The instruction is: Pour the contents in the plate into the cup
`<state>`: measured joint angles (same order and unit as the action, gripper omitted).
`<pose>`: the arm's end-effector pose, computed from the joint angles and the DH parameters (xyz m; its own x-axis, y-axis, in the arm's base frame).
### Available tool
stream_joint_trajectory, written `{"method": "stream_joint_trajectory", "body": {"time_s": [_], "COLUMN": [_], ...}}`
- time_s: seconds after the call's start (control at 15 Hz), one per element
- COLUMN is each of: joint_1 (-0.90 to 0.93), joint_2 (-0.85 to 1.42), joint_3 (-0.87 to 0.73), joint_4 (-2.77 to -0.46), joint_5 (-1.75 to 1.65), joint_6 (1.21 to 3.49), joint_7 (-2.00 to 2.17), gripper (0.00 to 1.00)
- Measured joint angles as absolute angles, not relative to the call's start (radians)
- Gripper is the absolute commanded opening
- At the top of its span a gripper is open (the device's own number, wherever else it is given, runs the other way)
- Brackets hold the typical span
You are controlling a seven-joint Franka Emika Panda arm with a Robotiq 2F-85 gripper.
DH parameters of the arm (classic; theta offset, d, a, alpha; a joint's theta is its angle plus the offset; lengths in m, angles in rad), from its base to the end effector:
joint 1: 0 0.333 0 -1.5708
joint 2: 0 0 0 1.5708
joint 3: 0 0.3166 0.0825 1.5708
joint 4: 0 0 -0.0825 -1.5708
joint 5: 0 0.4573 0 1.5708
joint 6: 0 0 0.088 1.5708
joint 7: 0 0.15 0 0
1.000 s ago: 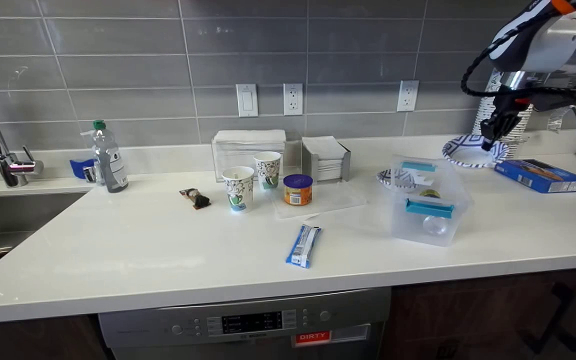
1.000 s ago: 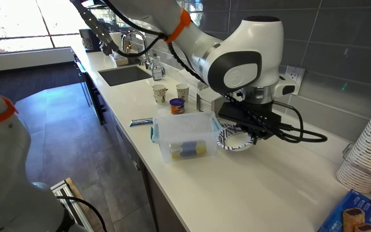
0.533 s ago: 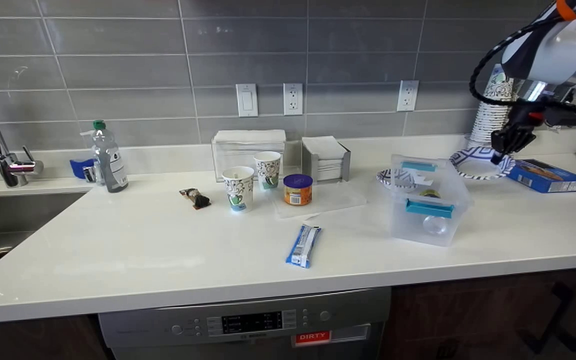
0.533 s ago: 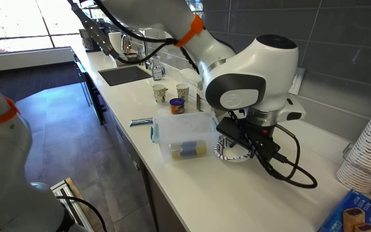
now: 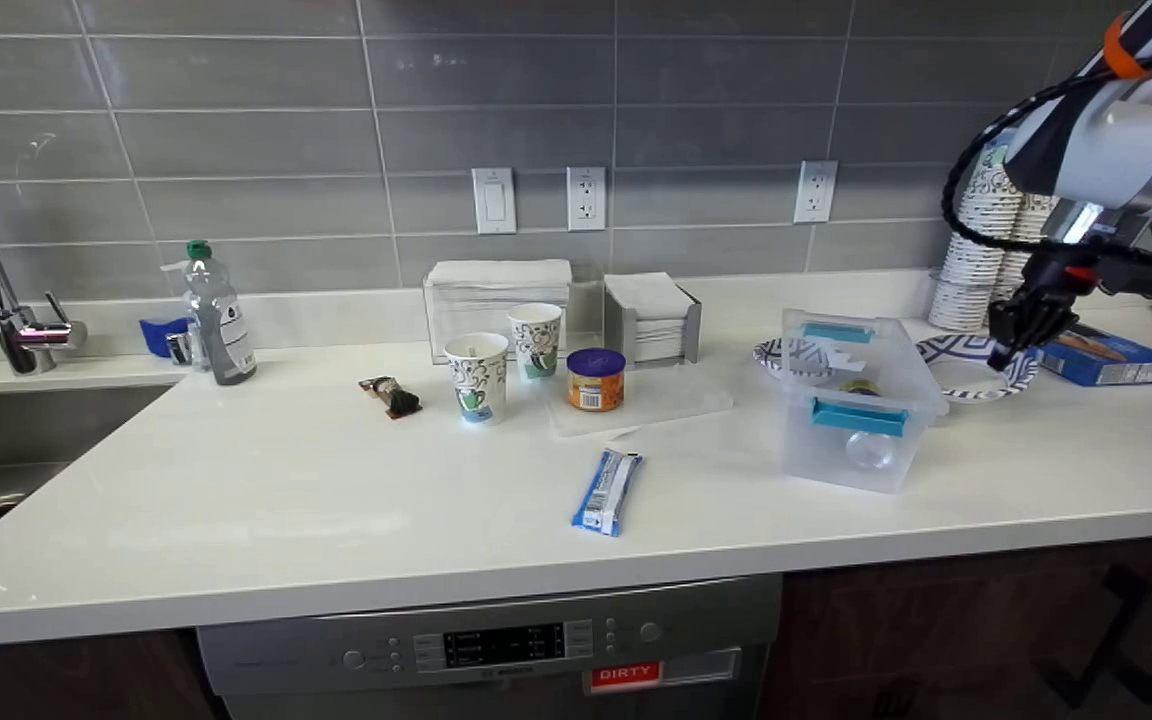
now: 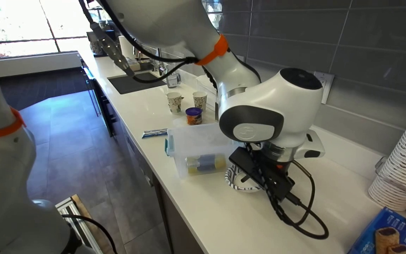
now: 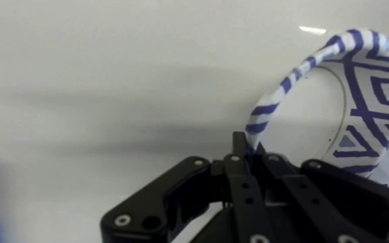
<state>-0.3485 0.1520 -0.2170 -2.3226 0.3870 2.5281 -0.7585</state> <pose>0.4861 -0.3062 0.1827 0.9791 -0.1232 0.1618 -0.1029 -0.9864 -0.1280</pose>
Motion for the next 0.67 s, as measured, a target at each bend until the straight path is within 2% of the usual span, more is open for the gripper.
{"method": "stream_joint_trajectory", "body": {"time_s": [0.07,0.13,0.2,0.27,0.67], "joint_1": [-0.348,-0.348,-0.348,-0.348,-0.348], "joint_2": [0.159,0.165,0.170,0.176,0.172], "joint_3": [-0.215,-0.213,-0.210,-0.208,-0.231], "joint_4": [-2.327,-2.331,-2.334,-2.335,-2.301], "joint_5": [0.387,0.387,0.387,0.387,0.214], "joint_6": [2.528,2.528,2.528,2.529,2.588], "joint_7": [-0.761,-0.765,-0.767,-0.769,-0.732], "gripper": [0.01,0.29,0.30,0.36,0.81]}}
